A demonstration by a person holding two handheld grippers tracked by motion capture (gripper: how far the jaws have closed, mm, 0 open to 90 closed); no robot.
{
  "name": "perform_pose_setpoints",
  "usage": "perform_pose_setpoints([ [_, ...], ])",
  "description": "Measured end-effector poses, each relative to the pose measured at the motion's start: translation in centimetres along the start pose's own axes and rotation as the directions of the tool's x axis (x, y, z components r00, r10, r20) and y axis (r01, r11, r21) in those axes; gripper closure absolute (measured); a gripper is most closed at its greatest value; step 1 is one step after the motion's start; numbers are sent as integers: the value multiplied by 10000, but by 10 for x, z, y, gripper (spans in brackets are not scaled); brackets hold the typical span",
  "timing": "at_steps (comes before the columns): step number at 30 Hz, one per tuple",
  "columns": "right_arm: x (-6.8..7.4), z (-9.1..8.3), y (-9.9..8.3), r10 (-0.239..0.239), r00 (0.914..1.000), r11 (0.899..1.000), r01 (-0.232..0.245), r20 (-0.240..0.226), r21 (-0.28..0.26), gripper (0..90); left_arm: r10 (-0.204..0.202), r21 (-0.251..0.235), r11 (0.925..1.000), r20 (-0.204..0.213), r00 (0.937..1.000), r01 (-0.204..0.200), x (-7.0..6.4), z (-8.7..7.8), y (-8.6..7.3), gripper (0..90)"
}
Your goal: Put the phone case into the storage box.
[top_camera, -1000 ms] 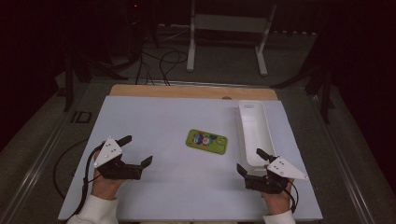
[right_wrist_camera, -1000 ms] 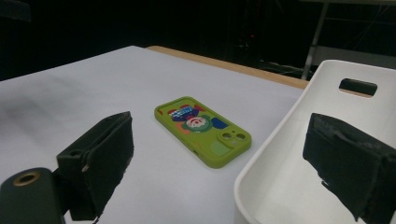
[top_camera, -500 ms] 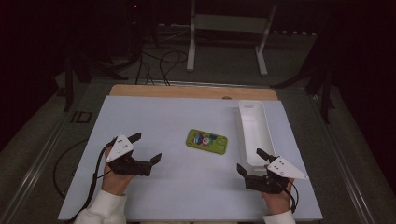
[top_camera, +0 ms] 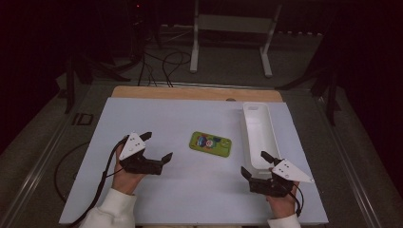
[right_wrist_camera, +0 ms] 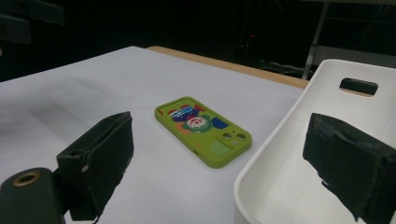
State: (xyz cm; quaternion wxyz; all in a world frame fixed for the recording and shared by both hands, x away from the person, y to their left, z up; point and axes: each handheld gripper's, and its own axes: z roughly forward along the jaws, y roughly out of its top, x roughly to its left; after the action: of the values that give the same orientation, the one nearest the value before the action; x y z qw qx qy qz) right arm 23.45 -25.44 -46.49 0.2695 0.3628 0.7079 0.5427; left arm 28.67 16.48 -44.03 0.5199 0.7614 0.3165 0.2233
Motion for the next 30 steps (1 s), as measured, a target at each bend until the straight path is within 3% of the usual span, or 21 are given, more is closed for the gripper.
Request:
perform_pose_setpoints([
  [7,1,0,0,5,10000,10000,-5,0,5,86,103,29,9999,44,9999,-103,-2,7,4,0],
  [16,1,0,0,-1,10000,10000,1,23,8,86,-83,199,9998,183,9998,79,-3,16,5,5],
  [25,1,0,0,13,10000,10000,-13,14,5,86,434,345,9984,157,9989,-439,-12,30,14,1],
  [30,1,0,0,33,10000,10000,-33,8,-16,86,316,207,9993,243,9992,-321,-15,37,16,1],
])
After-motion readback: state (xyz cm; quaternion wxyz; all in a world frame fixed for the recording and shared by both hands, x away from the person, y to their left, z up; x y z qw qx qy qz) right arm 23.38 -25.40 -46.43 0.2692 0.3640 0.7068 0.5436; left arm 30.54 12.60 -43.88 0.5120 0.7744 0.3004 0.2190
